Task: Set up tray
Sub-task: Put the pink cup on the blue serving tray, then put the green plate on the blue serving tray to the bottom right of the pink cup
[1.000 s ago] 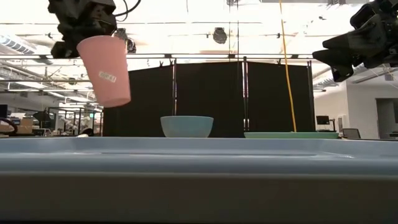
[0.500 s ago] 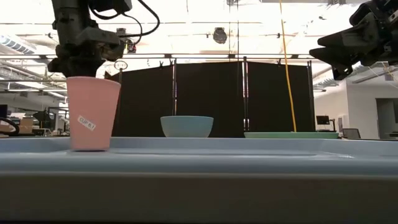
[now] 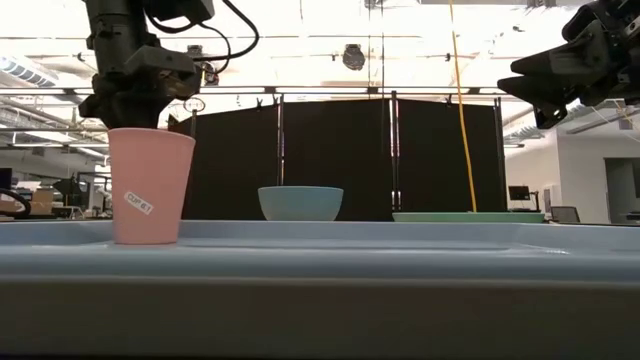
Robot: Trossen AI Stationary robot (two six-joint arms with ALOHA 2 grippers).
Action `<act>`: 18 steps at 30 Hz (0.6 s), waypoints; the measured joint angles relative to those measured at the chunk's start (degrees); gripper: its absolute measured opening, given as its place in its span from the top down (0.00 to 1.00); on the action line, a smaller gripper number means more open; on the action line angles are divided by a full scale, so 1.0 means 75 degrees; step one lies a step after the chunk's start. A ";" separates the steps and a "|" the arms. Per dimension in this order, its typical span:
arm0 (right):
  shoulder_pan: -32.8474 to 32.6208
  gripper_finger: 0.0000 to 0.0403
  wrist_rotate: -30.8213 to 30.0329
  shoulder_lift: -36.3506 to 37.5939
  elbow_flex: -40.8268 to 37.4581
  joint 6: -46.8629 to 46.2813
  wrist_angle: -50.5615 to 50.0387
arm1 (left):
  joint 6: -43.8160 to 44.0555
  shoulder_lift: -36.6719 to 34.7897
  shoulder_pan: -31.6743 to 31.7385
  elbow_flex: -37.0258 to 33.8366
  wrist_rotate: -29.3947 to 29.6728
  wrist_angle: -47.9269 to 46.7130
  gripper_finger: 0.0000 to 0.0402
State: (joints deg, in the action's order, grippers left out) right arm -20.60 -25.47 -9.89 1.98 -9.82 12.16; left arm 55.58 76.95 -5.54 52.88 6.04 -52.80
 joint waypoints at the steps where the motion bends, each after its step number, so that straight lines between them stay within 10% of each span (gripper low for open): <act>1: 0.0000 0.62 0.0000 0.0000 0.0000 0.0000 0.0000 | -0.0037 0.0000 0.0000 0.0000 0.0000 0.0023 0.82; 9: 0.0000 0.62 0.0003 -0.0001 0.0000 0.0003 -0.0061 | -0.0595 -0.0090 0.0023 0.0000 0.0325 0.0127 0.73; 18: 0.0000 0.62 0.0005 -0.0003 0.0000 0.0001 0.0030 | -0.2388 -0.1381 0.0026 -0.0003 0.2742 0.1538 0.72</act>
State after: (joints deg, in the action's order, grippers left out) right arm -20.60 -25.44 -9.91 1.98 -9.82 12.39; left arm 37.67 66.59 -5.34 52.86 26.61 -41.26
